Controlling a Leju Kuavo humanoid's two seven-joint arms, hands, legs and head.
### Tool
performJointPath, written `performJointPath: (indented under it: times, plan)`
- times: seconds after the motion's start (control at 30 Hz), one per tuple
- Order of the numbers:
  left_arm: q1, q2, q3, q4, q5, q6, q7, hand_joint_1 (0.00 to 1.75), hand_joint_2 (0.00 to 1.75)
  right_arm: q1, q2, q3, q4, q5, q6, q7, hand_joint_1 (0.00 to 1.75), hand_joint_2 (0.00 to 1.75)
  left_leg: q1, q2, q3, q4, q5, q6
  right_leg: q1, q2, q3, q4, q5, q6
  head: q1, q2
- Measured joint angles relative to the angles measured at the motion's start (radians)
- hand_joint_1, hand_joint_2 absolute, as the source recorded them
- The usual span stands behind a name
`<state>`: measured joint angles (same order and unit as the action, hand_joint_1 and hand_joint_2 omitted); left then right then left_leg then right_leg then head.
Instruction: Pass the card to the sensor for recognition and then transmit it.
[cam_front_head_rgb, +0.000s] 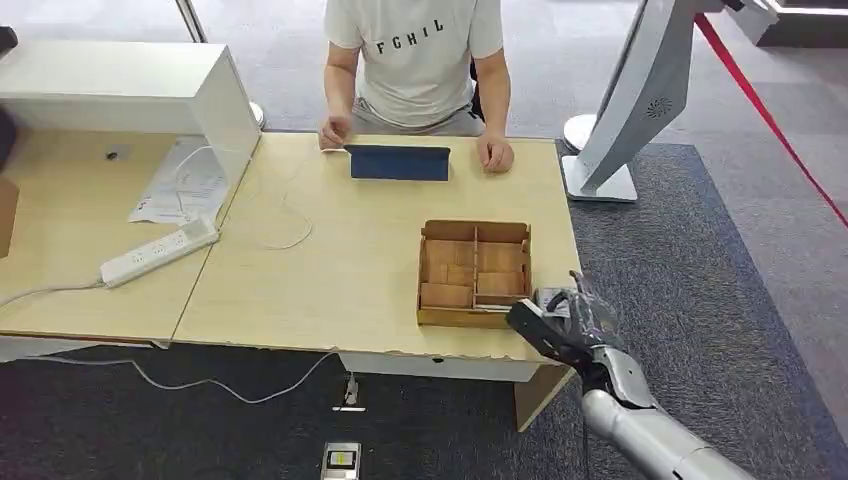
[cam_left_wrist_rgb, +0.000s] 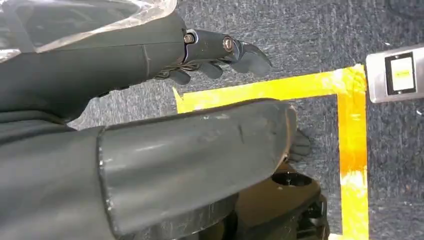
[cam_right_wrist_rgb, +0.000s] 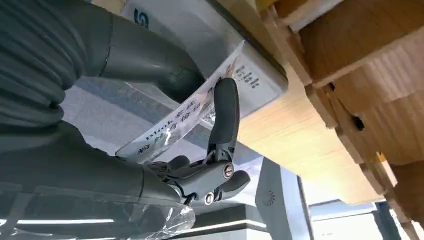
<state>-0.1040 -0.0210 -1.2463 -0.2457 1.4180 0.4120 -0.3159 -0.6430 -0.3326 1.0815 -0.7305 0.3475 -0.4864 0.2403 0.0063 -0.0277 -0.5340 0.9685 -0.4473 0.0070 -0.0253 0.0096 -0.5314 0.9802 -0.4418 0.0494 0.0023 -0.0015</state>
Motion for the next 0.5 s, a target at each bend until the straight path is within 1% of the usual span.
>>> performJointPath:
  times: [0.27, 0.4, 0.5]
  plan:
    - [0.002, 0.000, 0.004, 0.000, 0.011, 0.000, -0.003, 0.00, 0.00, -0.059, 0.000, 0.022, 0.033, -0.017, -0.001, 0.014, 1.75, 1.75, 0.000, 0.000, 0.000, 0.000, 0.000, 0.000, 0.000, 0.000, 0.000, 0.000, 0.000, 0.000, 0.000, 0.000]
    - [0.002, 0.000, 0.007, 0.000, 0.006, -0.013, -0.003, 0.00, 0.00, -0.061, 0.000, 0.032, 0.049, -0.028, -0.001, 0.000, 1.75, 1.75, 0.000, 0.000, 0.000, 0.000, 0.000, 0.000, 0.000, 0.000, 0.000, 0.000, 0.000, 0.000, 0.000, 0.000]
    - [0.002, 0.000, 0.007, 0.000, 0.003, -0.016, -0.003, 0.00, 0.00, -0.060, 0.000, 0.035, 0.058, -0.053, -0.014, -0.023, 1.75, 1.75, 0.000, 0.000, 0.000, 0.000, 0.000, 0.000, 0.000, 0.000, 0.000, 0.000, 0.000, 0.000, 0.000, 0.000]
